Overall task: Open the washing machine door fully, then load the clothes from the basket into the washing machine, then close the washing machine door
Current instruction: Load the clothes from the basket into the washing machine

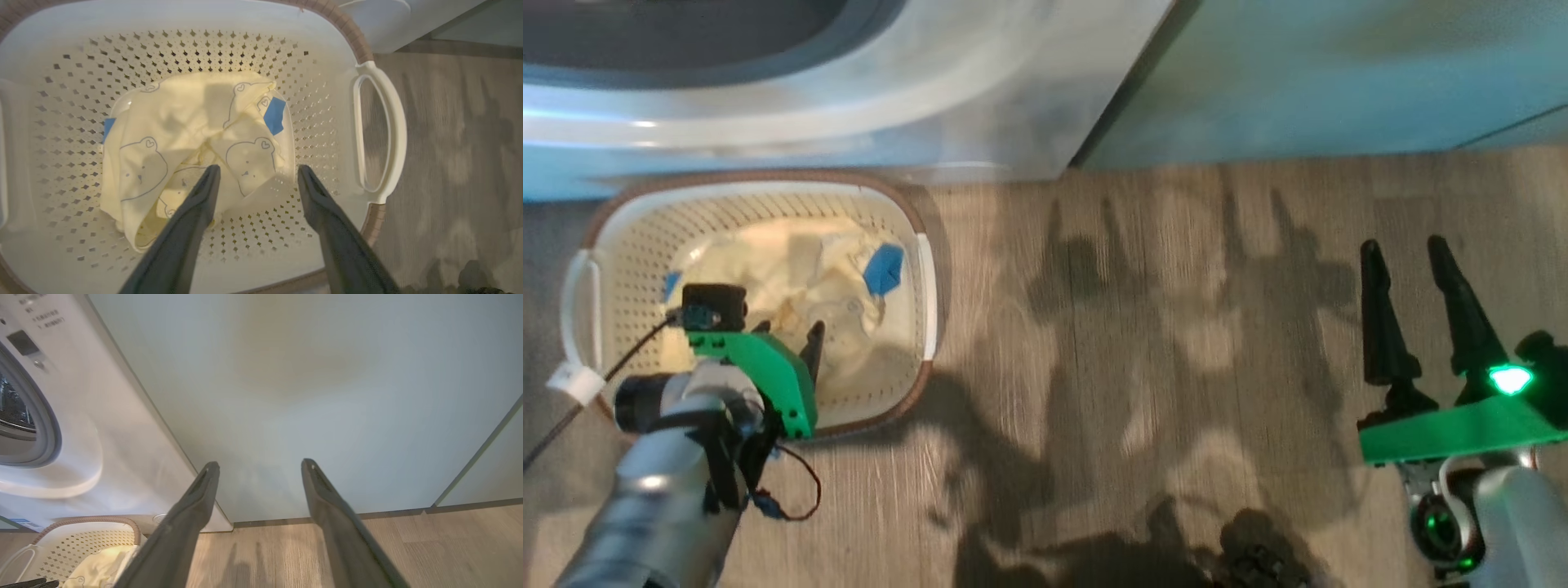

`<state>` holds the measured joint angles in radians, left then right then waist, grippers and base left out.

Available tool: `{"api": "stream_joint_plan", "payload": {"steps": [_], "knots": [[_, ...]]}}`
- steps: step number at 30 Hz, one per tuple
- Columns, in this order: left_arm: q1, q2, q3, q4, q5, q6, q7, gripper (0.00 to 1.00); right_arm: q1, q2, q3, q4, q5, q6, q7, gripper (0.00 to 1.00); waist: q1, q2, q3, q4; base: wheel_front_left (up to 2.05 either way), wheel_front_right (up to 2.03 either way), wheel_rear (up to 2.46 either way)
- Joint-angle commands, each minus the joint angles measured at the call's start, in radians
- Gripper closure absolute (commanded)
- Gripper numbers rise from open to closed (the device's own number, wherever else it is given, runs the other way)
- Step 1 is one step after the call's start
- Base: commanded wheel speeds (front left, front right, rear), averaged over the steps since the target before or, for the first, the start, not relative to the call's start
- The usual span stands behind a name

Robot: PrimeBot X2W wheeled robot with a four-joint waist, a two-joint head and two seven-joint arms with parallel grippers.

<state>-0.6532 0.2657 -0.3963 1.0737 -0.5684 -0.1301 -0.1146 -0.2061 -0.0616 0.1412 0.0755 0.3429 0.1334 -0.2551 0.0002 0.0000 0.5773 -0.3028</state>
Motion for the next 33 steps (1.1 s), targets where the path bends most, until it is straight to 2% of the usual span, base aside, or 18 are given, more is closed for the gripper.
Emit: {"api": "stream_joint_plan", "payload": {"steps": [1, 8, 16, 23, 33], "knots": [[-0.009, 0.040, 0.017, 0.001, -0.007, -0.001, 0.000, 0.00, -0.010, -0.008, 0.012, -0.034, -0.005, -0.003, -0.007, 0.00, -0.0002, 0.0000, 0.041, -0.001, 0.00, 0.00, 0.00], [-0.116, 0.083, -0.068, 0.116, 0.029, -0.001, 0.013, 0.00, -0.046, -0.012, 0.005, -0.054, -0.013, -0.003, -0.007, 0.00, -0.0002, 0.0000, 0.130, 0.005, 0.00, 0.00, 0.00], [-0.196, 0.068, -0.139, 0.147, 0.027, -0.001, 0.026, 0.00, -0.072, -0.019, 0.003, -0.066, -0.019, -0.003, -0.007, 0.00, -0.0002, 0.0000, 0.207, 0.013, 0.00, 0.00, 0.00], [-0.237, 0.055, -0.189, 0.111, -0.054, -0.001, 0.055, 0.00, -0.089, -0.022, 0.010, -0.076, -0.023, -0.003, -0.007, 0.00, -0.0002, 0.0000, 0.261, 0.000, 0.00, 0.00, 0.00], [-0.291, 0.092, -0.255, 0.079, -0.191, -0.001, 0.092, 0.00, -0.101, -0.038, 0.007, -0.094, -0.032, -0.003, -0.007, 0.00, -0.0002, 0.0000, 0.338, -0.012, 0.00, 0.00, 0.00]]}}
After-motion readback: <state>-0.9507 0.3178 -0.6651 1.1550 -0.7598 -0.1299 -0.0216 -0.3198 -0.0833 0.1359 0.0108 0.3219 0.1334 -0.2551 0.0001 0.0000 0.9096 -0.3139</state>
